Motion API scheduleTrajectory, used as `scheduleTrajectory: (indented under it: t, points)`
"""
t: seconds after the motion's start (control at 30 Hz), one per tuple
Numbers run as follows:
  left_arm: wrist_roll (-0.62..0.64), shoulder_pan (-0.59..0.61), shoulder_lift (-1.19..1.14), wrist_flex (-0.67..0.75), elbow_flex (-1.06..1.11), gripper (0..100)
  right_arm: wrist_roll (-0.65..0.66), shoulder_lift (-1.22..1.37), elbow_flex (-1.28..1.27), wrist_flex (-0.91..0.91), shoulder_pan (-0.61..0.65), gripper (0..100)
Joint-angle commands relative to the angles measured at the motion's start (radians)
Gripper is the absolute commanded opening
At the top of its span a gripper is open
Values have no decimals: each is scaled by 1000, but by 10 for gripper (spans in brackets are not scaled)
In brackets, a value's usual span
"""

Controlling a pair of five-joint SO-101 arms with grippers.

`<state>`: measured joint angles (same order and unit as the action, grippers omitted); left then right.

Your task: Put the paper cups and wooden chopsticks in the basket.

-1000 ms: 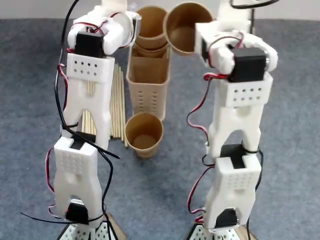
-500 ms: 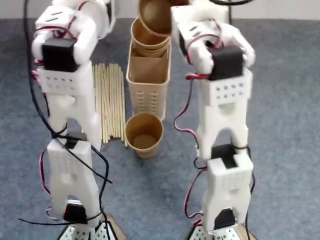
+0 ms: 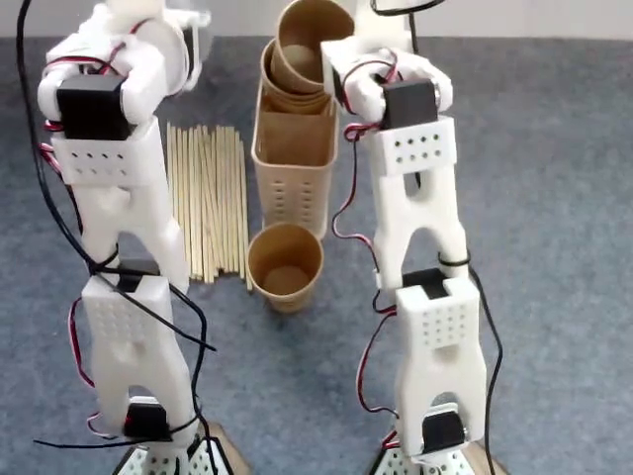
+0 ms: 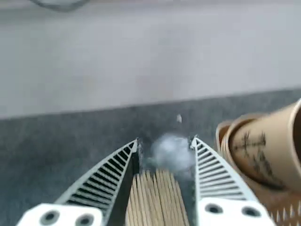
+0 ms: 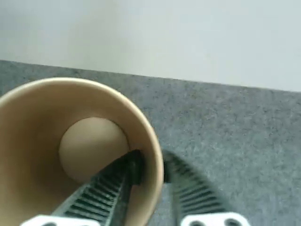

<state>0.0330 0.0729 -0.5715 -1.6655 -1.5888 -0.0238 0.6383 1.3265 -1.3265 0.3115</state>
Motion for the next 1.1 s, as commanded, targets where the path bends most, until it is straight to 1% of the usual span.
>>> scheduleTrajectory:
  t: [0.0, 0.13, 0.27, 0.4, 0.47, 0.53, 0.6, 0.63, 0.73, 0.83, 0.97, 1.07]
  points:
    - [-18, 12, 61, -112, -28, 196, 2, -76, 87, -68, 1, 214]
    - [-43, 38, 62, -110, 107, 196, 2, -134, 142, -133, 4, 214]
    - [-43, 36, 114, -112, 312, 197, 2, -189, 139, -170, 21, 214]
    - [-44, 28, 252, -110, 507, 197, 5, -199, 64, -209, 42, 214]
    - [-75, 27, 334, -110, 599, 197, 8, -200, 44, -246, 39, 214]
    - [-104, 22, 435, -112, 727, 197, 9, -213, 67, -315, 24, 214]
    - [-114, 1, 547, -112, 897, 197, 12, -254, 113, -427, 21, 214]
    - [-138, -12, 596, -112, 981, 197, 29, -280, 116, -447, 21, 214]
    - [-207, -76, 733, -110, 1234, 200, 69, -375, -90, -441, -42, 214]
    - [-230, -137, 800, -109, 1415, 245, 84, -490, -395, -440, -84, 214]
    - [-227, -166, 800, -104, 1458, 261, 164, -656, -768, -435, -136, 214]
    - [-218, -170, 805, -72, 1481, 258, 181, -794, -929, -433, -162, 214]
